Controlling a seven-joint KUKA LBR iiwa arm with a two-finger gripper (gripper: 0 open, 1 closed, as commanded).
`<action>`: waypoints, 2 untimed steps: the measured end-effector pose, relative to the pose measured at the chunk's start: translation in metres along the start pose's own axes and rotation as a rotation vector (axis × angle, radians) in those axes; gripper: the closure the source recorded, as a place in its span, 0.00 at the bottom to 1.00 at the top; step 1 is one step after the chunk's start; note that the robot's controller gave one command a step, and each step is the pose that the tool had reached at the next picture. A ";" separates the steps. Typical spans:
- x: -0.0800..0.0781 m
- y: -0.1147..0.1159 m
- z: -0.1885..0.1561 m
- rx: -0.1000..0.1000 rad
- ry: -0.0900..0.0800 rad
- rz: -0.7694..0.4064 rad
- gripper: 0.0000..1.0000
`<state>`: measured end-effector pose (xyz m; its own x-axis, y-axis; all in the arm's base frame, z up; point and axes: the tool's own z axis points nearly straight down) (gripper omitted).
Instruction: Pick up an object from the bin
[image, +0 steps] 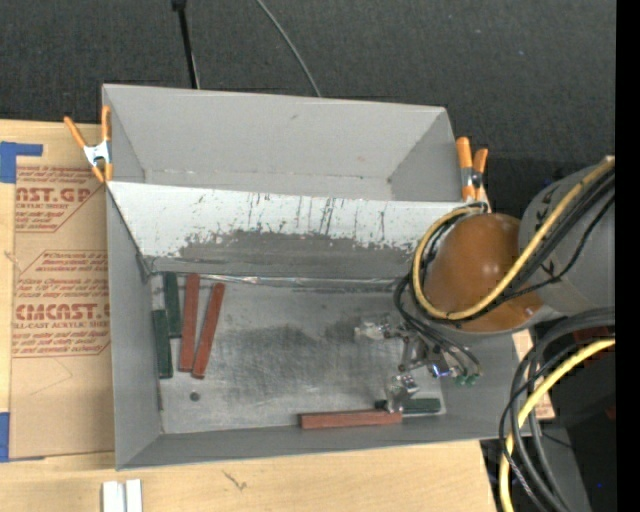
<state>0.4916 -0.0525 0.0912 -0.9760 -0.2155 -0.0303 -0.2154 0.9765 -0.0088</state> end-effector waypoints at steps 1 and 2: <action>0.001 -0.053 0.012 -0.013 0.010 -0.109 0.00; 0.011 -0.054 -0.018 -0.010 0.023 -0.072 0.00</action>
Offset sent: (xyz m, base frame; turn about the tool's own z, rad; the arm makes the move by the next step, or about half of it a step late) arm -0.0053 -0.0510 0.0369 -0.0539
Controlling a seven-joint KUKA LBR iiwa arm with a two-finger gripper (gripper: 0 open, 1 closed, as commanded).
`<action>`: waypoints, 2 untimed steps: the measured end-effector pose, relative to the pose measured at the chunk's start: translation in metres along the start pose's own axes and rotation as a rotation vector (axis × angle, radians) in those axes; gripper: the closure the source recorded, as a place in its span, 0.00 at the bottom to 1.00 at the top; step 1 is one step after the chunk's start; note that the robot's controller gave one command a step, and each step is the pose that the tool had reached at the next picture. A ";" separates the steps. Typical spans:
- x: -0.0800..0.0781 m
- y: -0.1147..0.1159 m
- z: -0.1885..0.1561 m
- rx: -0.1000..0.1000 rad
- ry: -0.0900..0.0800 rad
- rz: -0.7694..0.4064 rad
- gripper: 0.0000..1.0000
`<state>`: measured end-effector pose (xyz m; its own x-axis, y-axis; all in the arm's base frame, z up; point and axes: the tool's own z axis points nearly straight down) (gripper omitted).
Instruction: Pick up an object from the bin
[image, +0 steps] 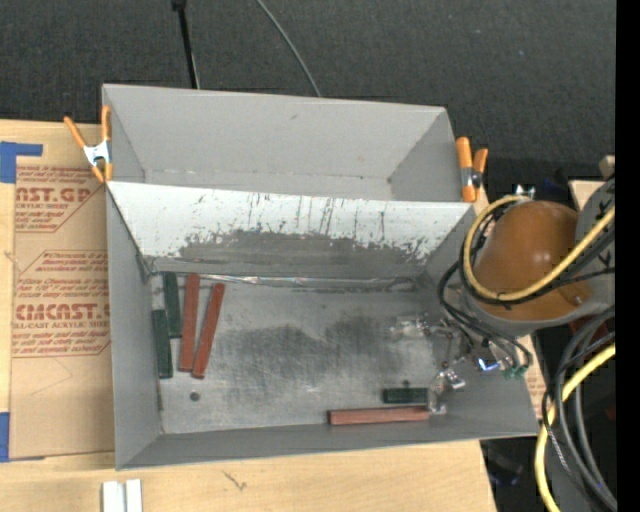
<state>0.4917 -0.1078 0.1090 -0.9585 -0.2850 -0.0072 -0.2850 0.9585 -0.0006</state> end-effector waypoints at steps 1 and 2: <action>0.006 0.014 0.032 0.001 0.016 -0.328 1.00; 0.006 0.014 0.032 0.002 0.015 -0.328 1.00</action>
Offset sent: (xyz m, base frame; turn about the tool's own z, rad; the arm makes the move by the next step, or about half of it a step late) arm 0.0000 0.0000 0.0000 0.0000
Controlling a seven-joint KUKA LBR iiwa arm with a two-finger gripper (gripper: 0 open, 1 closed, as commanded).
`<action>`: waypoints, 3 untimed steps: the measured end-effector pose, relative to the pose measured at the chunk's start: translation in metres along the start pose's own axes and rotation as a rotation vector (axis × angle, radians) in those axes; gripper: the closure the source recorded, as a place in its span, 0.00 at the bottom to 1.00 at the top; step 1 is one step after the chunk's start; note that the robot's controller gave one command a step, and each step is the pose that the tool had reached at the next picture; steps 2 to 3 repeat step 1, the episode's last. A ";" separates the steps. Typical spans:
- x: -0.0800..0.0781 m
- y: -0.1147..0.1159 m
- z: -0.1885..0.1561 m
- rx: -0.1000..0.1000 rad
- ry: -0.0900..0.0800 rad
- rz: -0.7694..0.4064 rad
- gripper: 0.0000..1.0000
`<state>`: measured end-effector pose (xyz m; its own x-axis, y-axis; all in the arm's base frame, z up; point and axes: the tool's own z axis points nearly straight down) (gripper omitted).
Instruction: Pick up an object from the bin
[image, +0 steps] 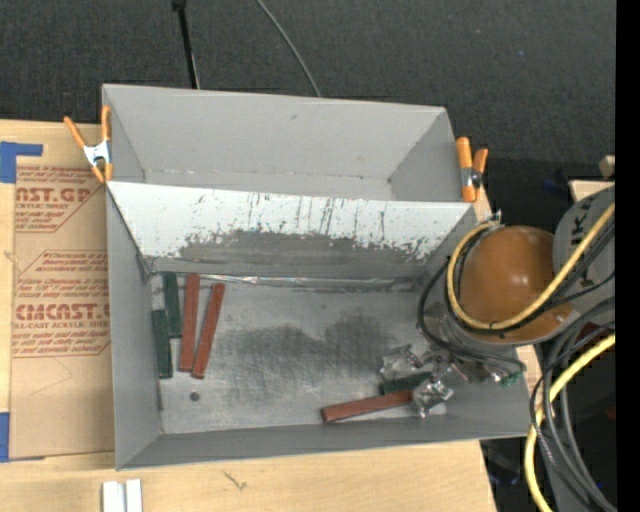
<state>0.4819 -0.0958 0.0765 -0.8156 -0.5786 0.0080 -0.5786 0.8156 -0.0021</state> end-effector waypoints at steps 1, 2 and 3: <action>0.005 -0.005 -0.147 -0.003 -0.010 -0.014 1.00; 0.005 -0.005 -0.147 -0.003 -0.010 -0.014 1.00; 0.005 -0.005 -0.147 -0.003 -0.010 -0.014 1.00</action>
Offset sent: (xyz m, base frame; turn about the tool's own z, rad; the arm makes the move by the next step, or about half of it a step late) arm 0.0000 0.0000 0.0000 0.0000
